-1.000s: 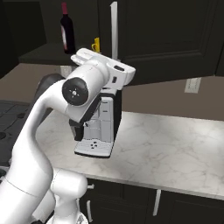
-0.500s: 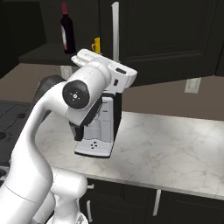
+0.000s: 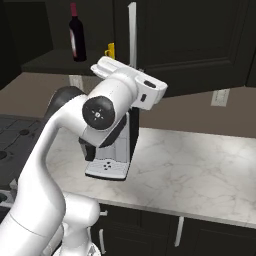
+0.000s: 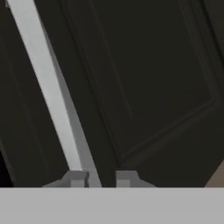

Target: Open the cabinet directly in front. Then move the wine and the mug to the dining counter with the candle on it.

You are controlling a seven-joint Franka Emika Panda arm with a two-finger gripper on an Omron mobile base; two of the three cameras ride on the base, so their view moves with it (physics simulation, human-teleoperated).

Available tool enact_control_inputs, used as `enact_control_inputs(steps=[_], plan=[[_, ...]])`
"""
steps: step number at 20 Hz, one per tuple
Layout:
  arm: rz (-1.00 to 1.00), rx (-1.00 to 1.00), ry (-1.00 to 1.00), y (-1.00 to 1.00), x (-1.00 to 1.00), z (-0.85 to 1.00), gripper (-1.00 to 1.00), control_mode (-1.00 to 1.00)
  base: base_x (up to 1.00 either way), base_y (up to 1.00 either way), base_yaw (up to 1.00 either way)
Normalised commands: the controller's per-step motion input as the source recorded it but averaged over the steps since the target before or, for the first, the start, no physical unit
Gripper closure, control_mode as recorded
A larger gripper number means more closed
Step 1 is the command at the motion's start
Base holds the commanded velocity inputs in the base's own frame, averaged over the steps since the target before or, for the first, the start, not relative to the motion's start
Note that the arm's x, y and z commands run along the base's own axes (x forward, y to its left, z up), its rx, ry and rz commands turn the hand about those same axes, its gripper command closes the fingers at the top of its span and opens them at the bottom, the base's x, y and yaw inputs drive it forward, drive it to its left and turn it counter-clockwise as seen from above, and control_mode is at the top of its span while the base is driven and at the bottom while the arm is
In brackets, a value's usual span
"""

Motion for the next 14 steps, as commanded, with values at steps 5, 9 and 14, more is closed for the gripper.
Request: enact_control_inputs(steps=[5,9,14], plan=[[0.0,0.01,-0.01,-0.29,-0.12,0.02,-1.0,-1.0,0.0,0.0,0.0],[0.0,0.0,0.0,-0.01,-0.15,0.0,-1.0,-1.0,0.0,0.0,0.0],[0.0,-0.01,0.0,0.18,-0.9,0.0,-1.0,-1.0,0.0,0.0,0.0]])
